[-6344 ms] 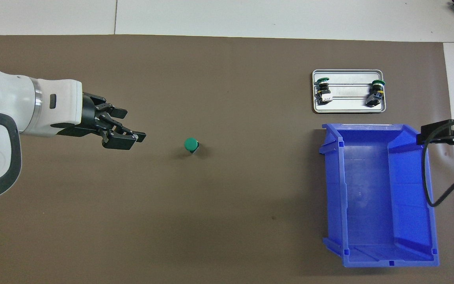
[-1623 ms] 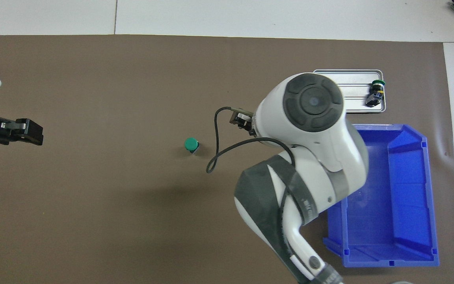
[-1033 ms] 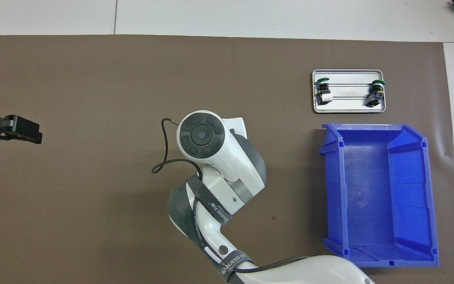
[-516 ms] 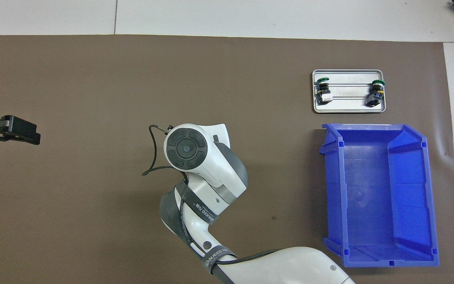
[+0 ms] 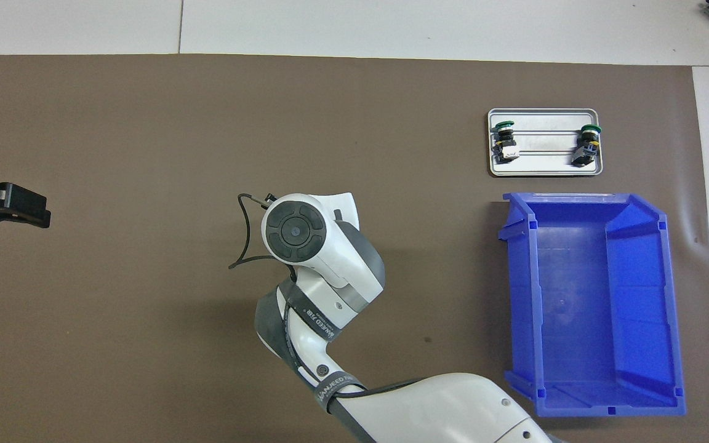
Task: Place and press button with both arms
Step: 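Lift the green part with the right gripper and carry it toward the bin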
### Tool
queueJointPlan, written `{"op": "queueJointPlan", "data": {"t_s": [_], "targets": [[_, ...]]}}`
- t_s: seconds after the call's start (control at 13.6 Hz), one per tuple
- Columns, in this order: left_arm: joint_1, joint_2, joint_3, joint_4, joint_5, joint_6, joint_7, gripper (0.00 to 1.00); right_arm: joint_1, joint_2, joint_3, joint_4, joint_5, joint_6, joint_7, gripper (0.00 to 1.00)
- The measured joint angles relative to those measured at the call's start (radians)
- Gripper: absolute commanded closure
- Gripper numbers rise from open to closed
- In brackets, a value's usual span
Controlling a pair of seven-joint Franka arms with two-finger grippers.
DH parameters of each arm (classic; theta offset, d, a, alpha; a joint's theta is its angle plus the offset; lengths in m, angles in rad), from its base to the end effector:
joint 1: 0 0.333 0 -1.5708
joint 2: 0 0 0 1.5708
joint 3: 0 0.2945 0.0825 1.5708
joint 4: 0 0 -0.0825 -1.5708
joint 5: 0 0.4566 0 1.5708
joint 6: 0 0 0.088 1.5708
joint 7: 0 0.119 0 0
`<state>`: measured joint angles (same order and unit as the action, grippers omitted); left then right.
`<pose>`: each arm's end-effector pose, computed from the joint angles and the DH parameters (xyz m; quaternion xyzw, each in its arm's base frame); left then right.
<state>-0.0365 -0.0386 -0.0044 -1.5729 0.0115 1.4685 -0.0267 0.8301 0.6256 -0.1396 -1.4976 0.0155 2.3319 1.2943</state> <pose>0.6039 -0.0233 0.6050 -0.9994 0.0067 0.0327 0.0069 0.5936 0.5097 0.2597 -0.9524 0.2834 -0.0861 0.0716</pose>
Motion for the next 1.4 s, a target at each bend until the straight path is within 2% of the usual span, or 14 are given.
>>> {"op": "queueJointPlan", "data": {"t_s": [0.15,0.3,0.37,0.59,0.66,0.74,0.89,1.4], "targets": [[0.009,0.0,0.003,-0.003,0.0,-0.001,0.006,0.0,0.0,0.003,0.0,-0.005,0.0,0.005,0.0,0.02],[0.009,0.0,0.003,-0.003,0.0,-0.001,0.006,0.0,0.0,0.003,0.0,-0.009,0.0,0.005,0.0,0.21],[0.009,-0.001,0.002,-0.003,0.0,-0.001,0.006,0.0,0.001,0.003,0.0,-0.013,0.0,0.005,0.0,0.25],[0.009,-0.001,0.002,-0.003,0.0,-0.001,0.006,0.0,0.004,0.003,0.0,-0.021,0.0,0.006,-0.001,0.25],[0.009,-0.001,0.002,-0.003,0.0,-0.001,0.006,0.0,0.006,0.003,0.0,-0.021,0.0,0.006,-0.001,0.28],[0.009,-0.001,0.002,-0.003,0.0,-0.001,0.006,0.0,0.006,0.003,0.0,-0.021,0.0,0.006,-0.001,0.38],[0.009,-0.001,0.002,-0.003,0.0,-0.001,0.006,0.0,0.006,0.003,0.0,-0.021,0.0,0.006,-0.002,1.0],[0.009,-0.001,0.002,-0.003,0.0,-0.001,0.006,0.0,-0.024,-0.008,-0.006,-0.008,-0.001,-0.008,-0.081,1.0]]}}
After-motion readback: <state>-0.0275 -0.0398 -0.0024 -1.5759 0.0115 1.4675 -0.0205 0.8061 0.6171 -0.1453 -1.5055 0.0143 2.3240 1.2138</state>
